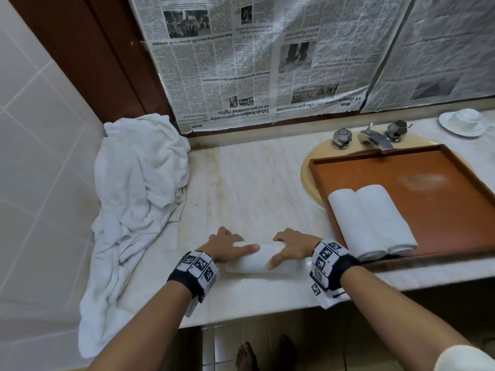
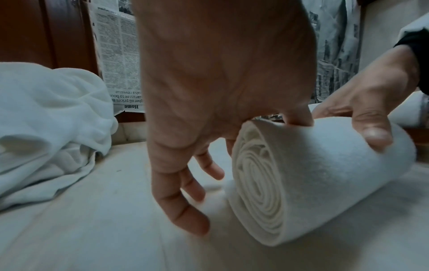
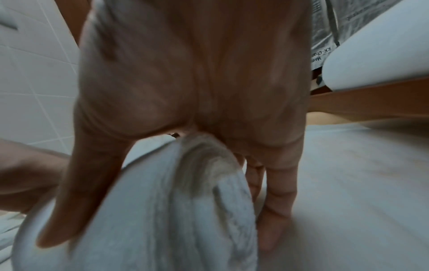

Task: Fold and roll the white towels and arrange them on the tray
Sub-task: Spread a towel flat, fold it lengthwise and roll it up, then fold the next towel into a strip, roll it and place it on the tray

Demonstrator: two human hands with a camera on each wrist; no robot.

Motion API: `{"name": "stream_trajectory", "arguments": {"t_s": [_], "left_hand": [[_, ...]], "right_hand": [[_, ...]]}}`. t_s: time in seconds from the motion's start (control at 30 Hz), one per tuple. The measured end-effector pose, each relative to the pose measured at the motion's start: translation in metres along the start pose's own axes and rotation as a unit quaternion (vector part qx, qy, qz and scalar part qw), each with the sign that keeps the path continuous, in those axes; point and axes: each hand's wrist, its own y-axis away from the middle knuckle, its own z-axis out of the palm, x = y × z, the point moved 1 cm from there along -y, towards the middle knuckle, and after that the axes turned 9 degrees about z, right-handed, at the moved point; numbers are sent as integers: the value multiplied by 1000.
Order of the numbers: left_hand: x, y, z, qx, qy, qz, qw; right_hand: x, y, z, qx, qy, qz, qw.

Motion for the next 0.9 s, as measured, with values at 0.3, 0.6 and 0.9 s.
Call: {"name": "stream_trajectory", "arguments": {"t_s": [0.3,0.6,0.9], "left_hand": [[-2,9,22,-32,84,77,993],[30,24,-2,-68,61,218,972],[124,10,-35,-33,0,356,934]], "right_hand": [[24,33,31,58,-91,-43,993],[43,84,23,152,-190,-45,969],[94,146,-7,221,-245,-39,943]]}}
